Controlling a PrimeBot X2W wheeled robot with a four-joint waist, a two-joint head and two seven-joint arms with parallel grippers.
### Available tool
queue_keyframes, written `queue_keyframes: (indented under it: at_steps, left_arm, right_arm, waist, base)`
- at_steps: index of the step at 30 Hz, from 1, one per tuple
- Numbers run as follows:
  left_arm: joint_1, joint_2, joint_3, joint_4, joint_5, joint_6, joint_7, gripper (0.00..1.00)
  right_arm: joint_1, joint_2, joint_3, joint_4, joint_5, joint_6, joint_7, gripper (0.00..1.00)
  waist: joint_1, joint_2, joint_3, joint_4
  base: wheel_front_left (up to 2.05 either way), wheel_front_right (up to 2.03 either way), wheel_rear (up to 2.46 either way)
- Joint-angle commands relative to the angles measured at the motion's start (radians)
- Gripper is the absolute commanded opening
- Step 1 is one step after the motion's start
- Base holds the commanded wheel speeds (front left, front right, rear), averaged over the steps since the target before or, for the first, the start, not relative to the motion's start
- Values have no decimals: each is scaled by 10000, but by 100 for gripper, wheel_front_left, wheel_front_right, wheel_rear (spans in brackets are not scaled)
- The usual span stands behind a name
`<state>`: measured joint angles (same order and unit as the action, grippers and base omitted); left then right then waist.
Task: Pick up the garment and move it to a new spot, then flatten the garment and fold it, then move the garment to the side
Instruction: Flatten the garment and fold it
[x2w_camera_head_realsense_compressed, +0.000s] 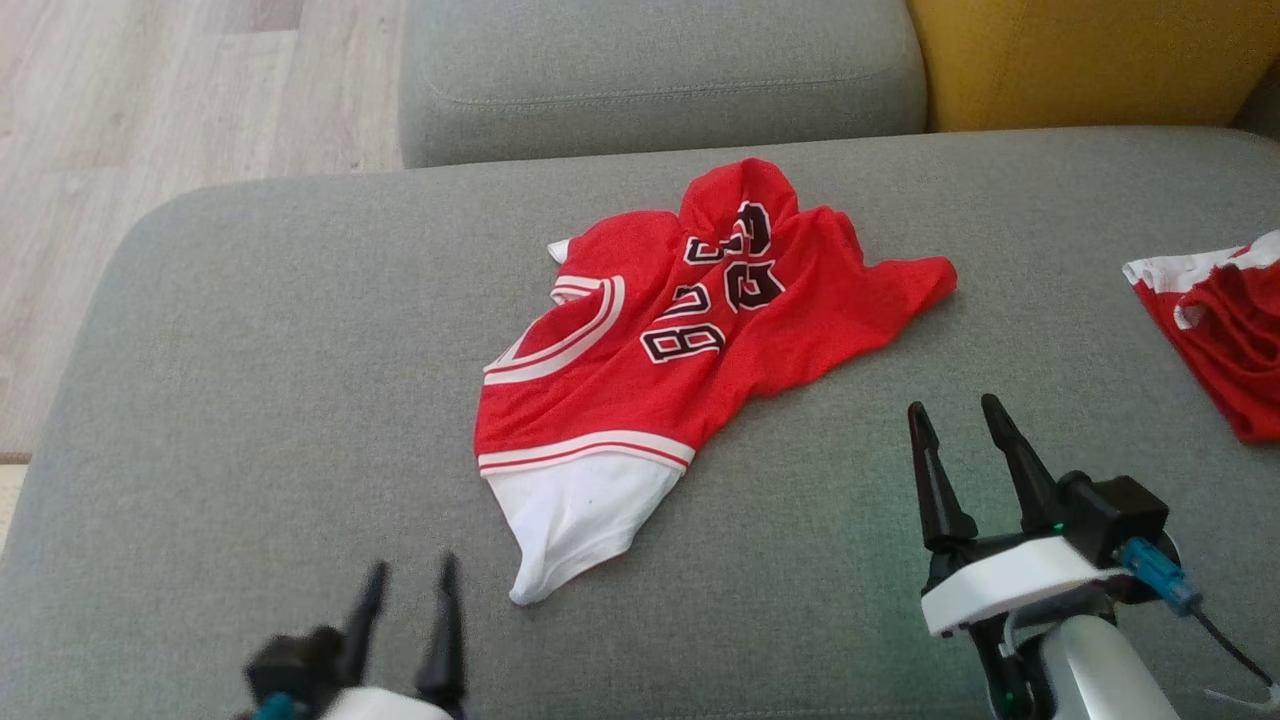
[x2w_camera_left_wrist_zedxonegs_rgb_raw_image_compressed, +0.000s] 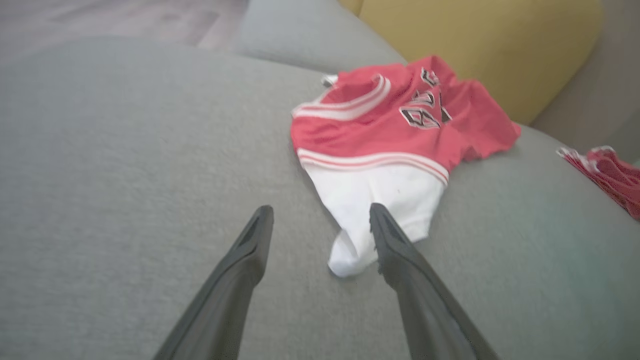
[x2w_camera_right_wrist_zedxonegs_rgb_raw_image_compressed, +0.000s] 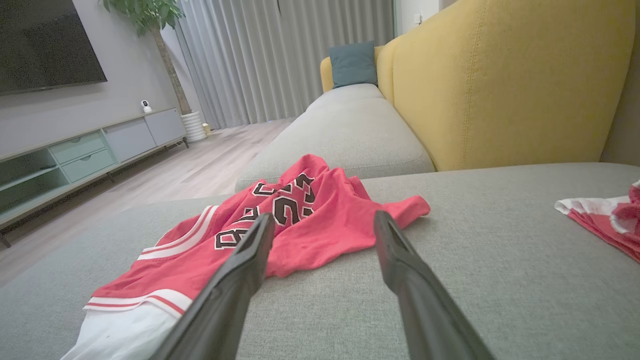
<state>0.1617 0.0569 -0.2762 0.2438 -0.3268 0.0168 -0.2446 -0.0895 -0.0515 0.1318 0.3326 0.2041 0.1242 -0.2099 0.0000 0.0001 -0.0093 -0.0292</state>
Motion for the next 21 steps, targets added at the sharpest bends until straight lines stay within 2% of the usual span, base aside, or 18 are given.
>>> queue_keyframes:
  at_steps: [1,7,15,16,17,18,19,21]
  left_arm:
    - [-459,-65,228,-202,104,-43,-9,100]
    - [-1132,-66,-394,1036,226,-445,263,100]
    - [-2008,-66,-654,2005,61,-449,101,100]
    - [-2060,-66,-677,2117,29,-448,103,95]
    - [-2106,-66,-703,2214,-1,-451,108,80]
    - [-2141,-66,-722,2300,-42,-451,122,58]
    - [-2164,-66,-736,2361,-75,-436,126,47]
    - [-2184,-66,-776,2416,-155,-410,153,41]
  right_arm:
    - [-244,12,278,-380,43,65,-22,100]
    - [-388,12,315,-438,-24,65,64,100]
    - [-602,12,133,-537,-121,65,48,100]
    - [-621,12,123,-543,-122,65,39,100]
    - [-639,12,107,-543,-119,65,28,100]
    - [-656,12,90,-540,-120,65,15,100]
    - [-671,12,78,-535,-121,65,3,100]
    - [-699,12,38,-520,-122,65,-24,100]
  waist:
    - [0,-1,45,-36]
    - [0,-1,486,-336]
    - [0,-1,1162,-750]
    - [0,-1,1214,-786]
    - [0,-1,1254,-811]
    - [0,-1,1283,-829]
    - [0,-1,1309,-843]
    - [0,-1,1349,-851]
  base:
    - [0,0,0]
    - [0,0,0]
    - [0,0,0]
    - [0,0,0]
    - [0,0,0]
    - [0,0,0]
    - [0,0,0]
    - [0,0,0]
